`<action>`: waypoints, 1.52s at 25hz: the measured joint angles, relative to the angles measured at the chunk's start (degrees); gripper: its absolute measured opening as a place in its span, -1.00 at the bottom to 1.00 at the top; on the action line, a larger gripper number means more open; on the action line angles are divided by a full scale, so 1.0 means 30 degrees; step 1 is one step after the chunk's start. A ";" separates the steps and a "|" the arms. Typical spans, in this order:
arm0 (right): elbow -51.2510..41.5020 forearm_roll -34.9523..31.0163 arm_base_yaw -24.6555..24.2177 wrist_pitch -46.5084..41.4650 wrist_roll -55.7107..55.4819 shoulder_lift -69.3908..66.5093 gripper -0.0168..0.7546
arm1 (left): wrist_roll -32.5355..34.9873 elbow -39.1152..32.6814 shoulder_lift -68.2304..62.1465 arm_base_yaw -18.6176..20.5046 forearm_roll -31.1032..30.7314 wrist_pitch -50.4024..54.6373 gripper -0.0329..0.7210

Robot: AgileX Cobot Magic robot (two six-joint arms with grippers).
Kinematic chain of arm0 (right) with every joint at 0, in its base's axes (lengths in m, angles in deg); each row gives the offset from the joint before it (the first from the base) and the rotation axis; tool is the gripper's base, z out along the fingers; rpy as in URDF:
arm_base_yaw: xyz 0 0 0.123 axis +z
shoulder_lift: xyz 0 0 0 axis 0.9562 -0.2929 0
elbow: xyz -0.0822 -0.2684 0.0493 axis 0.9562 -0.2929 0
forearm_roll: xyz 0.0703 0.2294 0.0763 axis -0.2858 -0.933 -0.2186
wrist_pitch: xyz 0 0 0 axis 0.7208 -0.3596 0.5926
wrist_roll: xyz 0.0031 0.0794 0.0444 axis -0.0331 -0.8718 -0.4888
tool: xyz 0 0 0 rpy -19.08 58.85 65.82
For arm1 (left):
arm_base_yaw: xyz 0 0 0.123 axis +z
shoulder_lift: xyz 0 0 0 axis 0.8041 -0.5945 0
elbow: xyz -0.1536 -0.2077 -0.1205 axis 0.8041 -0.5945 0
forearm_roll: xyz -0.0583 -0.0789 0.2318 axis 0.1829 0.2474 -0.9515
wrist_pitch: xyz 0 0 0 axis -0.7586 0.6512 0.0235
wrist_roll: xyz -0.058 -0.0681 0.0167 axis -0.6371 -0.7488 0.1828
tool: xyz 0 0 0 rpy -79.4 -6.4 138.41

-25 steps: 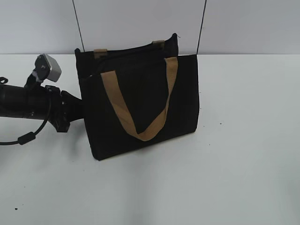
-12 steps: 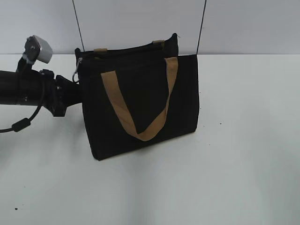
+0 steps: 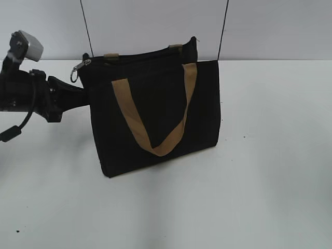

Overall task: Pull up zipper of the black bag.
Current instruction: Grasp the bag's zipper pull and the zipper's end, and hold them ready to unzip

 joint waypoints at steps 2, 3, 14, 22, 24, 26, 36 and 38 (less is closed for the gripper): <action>0.0955 -0.0134 0.0945 0.0010 0.0089 -0.1303 -0.05 | -0.0061 0.0000 0.0301 0.0025 -0.0014 -0.0021 -0.82; 0.1384 -0.0151 0.1722 0.0082 0.0129 -0.2042 -0.08 | -0.0061 -0.0005 0.0440 0.0025 -0.0014 -0.0021 -0.82; 0.8546 -0.0230 0.8872 0.1140 0.0262 -0.9768 -0.14 | -0.0693 -0.0005 0.0558 0.0047 -0.0014 0.0689 -0.82; 1.1404 0.1584 1.2944 0.2124 -0.6589 -1.4256 -0.14 | -0.0693 -0.0005 0.0558 0.0047 -0.0014 0.1268 -0.82; 1.1732 0.2515 1.3654 0.2938 -0.8770 -1.5046 -0.14 | -0.0693 -0.0005 0.0558 0.0047 -0.0014 0.1275 -0.82; 1.2061 0.3185 1.4067 0.3778 -1.0474 -1.5657 -0.14 | -0.0693 -0.0005 0.0558 0.0047 -0.0014 0.1290 -0.82; 1.2409 0.3731 1.4407 0.6028 -1.2397 -1.7300 -0.14 | -0.0693 -0.0005 0.0558 0.0047 -0.0014 0.1312 -0.82; 1.2409 0.3731 1.4407 0.6106 -1.2697 -1.7381 -0.14 | -0.0693 -0.0005 0.0558 0.0047 -0.0014 0.1312 -0.82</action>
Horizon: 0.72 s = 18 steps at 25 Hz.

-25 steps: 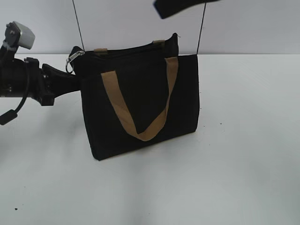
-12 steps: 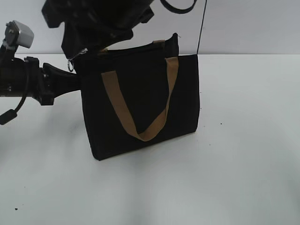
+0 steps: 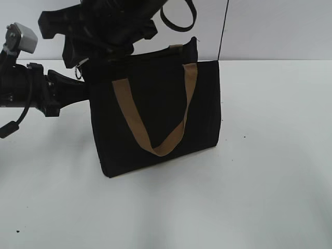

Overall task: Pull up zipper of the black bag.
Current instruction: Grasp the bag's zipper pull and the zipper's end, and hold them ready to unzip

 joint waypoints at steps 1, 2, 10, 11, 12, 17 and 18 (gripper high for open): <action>0.0000 0.0000 0.0000 0.0023 -0.0171 -0.0067 -0.14 | 0.0000 0.0000 0.0000 0.0000 0.0000 0.0000 -0.82; 0.0000 0.0000 0.0000 0.0022 -0.0390 -0.0122 -0.14 | 0.0000 0.0000 0.0000 0.0000 0.0000 0.0007 -0.82; 0.0000 0.0133 0.0532 0.0820 -0.1424 -0.0922 -0.14 | 0.0000 0.0000 0.0000 0.0000 0.0000 0.0034 -0.82; 0.0000 0.0376 0.0532 0.0897 -0.1767 -0.0989 -0.14 | 0.0000 0.0000 0.0000 0.0000 0.0000 0.0034 -0.82; 0.0000 0.0638 0.0532 0.0940 -0.2141 -0.1012 -0.14 | 0.0000 0.0000 0.0000 0.0000 0.0000 0.0034 -0.82; 0.0000 0.2253 0.0532 0.0922 -0.3303 -0.1096 -0.14 | 0.0000 0.0000 0.0000 0.0000 0.0000 0.0050 -0.82; 0.0000 0.2417 0.0532 0.0922 -0.3457 -0.1096 -0.14 | 0.0000 0.0000 0.0000 0.0000 0.0000 0.0050 -0.82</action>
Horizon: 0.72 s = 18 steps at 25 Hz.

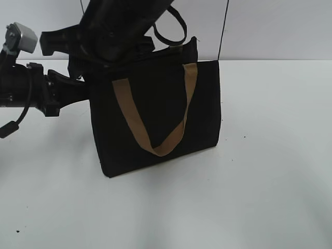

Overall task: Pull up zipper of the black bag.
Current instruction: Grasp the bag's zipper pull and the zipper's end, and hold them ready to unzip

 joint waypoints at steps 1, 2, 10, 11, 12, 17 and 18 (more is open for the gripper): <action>0.0000 0.0111 0.0000 0.0018 -0.0093 -0.0017 -0.14 | 0.0000 0.0000 0.0000 0.0000 0.0000 0.0000 -0.82; 0.0000 0.0189 0.0000 0.0032 -0.0141 -0.0017 -0.14 | 0.0000 0.0000 0.0000 0.0000 0.0000 0.0000 -0.82; 0.0000 0.0287 0.0000 0.0825 -0.0187 -0.0071 -0.14 | 0.0000 0.0000 0.0000 0.0000 0.0000 0.0022 -0.82; 0.0000 0.0287 0.0000 0.0942 -0.0187 -0.0071 -0.14 | 0.0000 0.0000 0.0000 0.0000 0.0000 0.0022 -0.82; 0.0007 0.0287 0.0000 0.1054 -0.0236 -0.0098 -0.14 | 0.0000 0.0000 0.0000 0.0000 0.0000 0.0022 -0.82; 0.0021 0.0287 0.0000 0.1325 -0.0542 -0.0615 -0.14 | 0.0000 0.0000 0.0000 0.0000 0.0000 0.0043 -0.82; 0.0021 0.0287 0.0000 0.1430 -0.0586 -0.0698 -0.14 | 0.0000 0.0000 0.0000 0.0000 0.0000 0.0043 -0.82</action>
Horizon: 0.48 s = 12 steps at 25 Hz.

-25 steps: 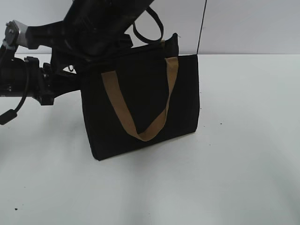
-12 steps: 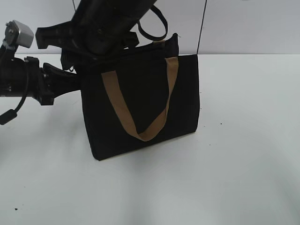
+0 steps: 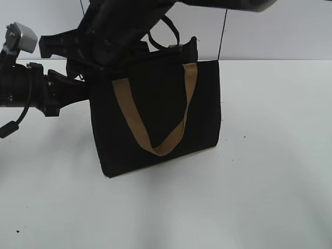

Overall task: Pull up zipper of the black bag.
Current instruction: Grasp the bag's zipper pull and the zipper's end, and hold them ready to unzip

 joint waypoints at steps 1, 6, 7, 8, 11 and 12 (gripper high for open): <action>0.0000 0.0000 0.0000 0.0089 -0.0022 -0.0042 -0.14 | 0.0000 0.0000 0.0000 0.0000 0.0000 0.0000 -0.82; 0.0000 0.0308 0.0000 0.0229 -0.0379 -0.0042 -0.14 | 0.0000 0.0000 0.0000 0.0000 0.0000 0.0040 -0.82; 0.0000 0.0449 0.0000 0.0237 -0.0521 -0.0042 -0.14 | 0.0000 0.0000 0.0000 0.0000 0.0000 0.0063 -0.82; 0.0000 0.0557 0.0000 0.0252 -0.0602 -0.0042 -0.15 | 0.0000 0.0000 0.0000 0.0000 0.0000 0.0151 -0.82; 0.0000 0.0842 0.0000 0.0252 -0.0748 -0.0042 -0.24 | 0.0000 0.0000 0.0000 0.0000 0.0000 0.0333 -0.82; 0.0000 0.0880 0.0000 0.0259 -0.0770 -0.0042 -0.29 | 0.0000 0.0000 0.0000 0.0000 0.0000 0.0373 -0.82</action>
